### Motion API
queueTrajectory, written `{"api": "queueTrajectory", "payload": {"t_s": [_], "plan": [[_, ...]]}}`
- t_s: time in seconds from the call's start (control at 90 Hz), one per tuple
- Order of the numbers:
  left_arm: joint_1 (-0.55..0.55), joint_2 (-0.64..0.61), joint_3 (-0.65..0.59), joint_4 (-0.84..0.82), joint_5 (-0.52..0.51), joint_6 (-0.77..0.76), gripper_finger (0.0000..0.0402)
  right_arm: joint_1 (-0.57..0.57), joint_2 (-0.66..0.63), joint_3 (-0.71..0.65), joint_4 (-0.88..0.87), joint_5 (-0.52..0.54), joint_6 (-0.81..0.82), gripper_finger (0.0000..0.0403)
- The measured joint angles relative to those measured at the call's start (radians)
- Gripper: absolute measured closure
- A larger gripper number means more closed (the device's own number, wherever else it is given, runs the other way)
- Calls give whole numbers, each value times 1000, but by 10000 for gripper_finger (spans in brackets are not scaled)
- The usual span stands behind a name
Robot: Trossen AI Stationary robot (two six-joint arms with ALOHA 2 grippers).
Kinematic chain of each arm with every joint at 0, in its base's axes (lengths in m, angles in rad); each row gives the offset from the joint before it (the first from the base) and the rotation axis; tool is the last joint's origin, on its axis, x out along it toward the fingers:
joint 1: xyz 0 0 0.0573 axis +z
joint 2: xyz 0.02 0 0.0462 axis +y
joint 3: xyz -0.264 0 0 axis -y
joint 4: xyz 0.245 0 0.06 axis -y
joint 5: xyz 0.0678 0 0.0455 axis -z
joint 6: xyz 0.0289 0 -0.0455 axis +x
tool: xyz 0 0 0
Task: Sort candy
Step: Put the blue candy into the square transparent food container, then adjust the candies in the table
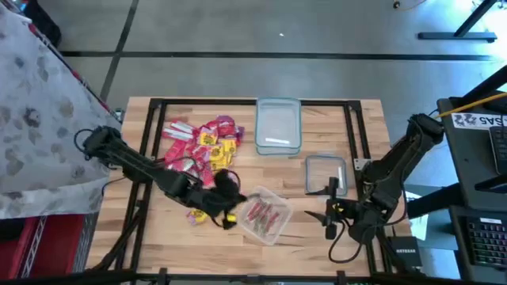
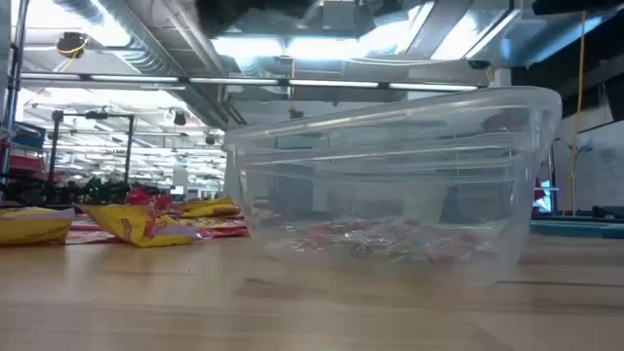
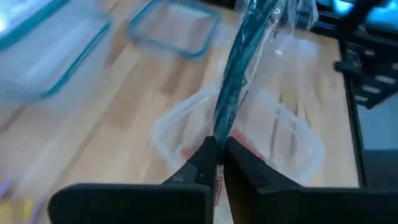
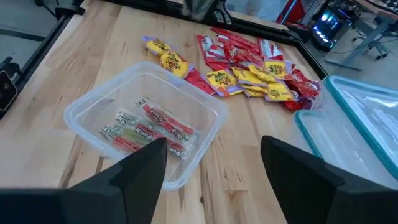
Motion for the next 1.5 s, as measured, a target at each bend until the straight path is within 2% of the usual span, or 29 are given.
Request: {"api": "queueTrajectory", "payload": {"t_s": [0.156,0.367,0.478,0.833,1.044,1.211,1.3,1.411,1.5], "plan": [[40,91,0,82,71,-214,401,0,0,0,2,0,0,155],[80,155,0,122,252,-536,400,-6,0,0,3,8,0,155],[84,176,0,116,287,-575,383,-15,0,0,5,8,0,155],[83,186,0,86,312,-673,309,-28,0,0,6,7,1,155],[124,127,0,-20,493,-638,300,-28,0,0,6,7,1,155],[178,5,2,-297,457,-569,300,-28,0,0,5,7,1,155],[220,-54,2,-494,380,-536,301,-28,0,0,5,7,1,155],[275,-70,1,-721,209,-512,301,-28,0,0,5,9,0,155],[342,-70,-27,-789,185,-496,301,-28,0,0,5,11,1,155]]}}
